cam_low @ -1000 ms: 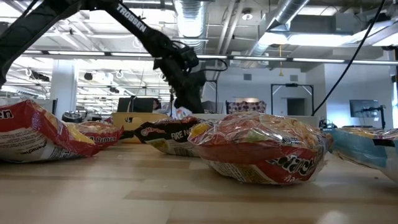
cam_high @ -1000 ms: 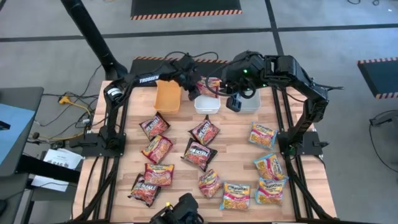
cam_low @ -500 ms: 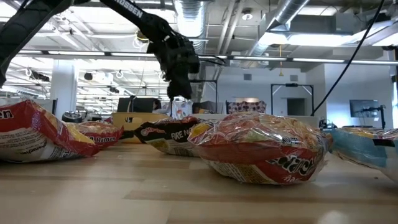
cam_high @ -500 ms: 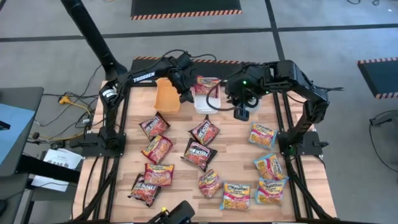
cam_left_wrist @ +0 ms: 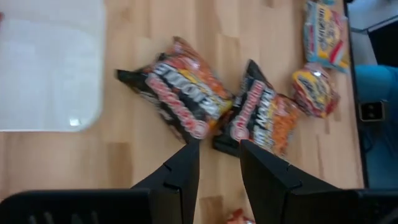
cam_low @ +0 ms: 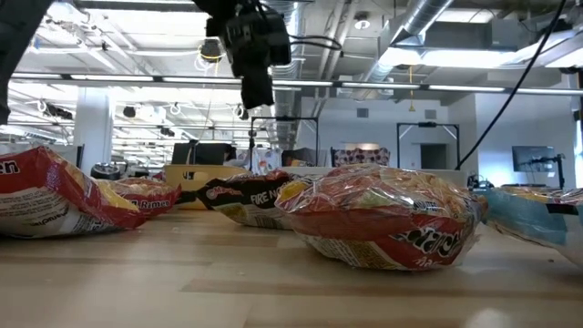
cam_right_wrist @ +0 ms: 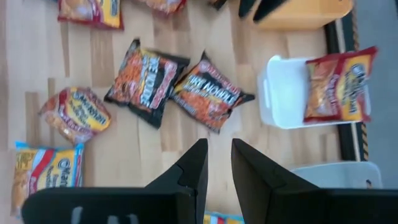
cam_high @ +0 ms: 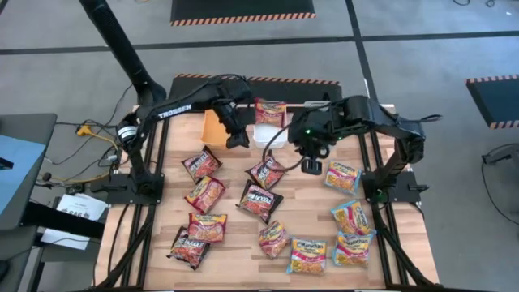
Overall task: Sort Maruchan noodles
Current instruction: Put the black noodle pack into the gray bin
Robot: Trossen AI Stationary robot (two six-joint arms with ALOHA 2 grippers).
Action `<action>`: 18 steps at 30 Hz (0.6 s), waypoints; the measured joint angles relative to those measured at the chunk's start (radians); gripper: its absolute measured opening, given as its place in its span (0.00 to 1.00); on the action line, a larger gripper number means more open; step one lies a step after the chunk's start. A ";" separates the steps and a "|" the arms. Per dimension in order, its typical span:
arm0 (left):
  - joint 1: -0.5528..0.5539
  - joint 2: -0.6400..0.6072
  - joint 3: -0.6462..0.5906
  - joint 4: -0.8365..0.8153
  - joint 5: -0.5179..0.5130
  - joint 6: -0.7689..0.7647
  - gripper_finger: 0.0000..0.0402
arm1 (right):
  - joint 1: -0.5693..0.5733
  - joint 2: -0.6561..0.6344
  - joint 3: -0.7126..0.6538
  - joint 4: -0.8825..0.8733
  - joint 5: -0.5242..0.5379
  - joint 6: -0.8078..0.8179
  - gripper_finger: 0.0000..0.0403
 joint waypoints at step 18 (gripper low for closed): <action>-0.147 -0.597 -0.642 0.444 -0.223 -0.348 0.25 | 0.123 -0.002 -0.222 0.103 0.000 0.120 0.24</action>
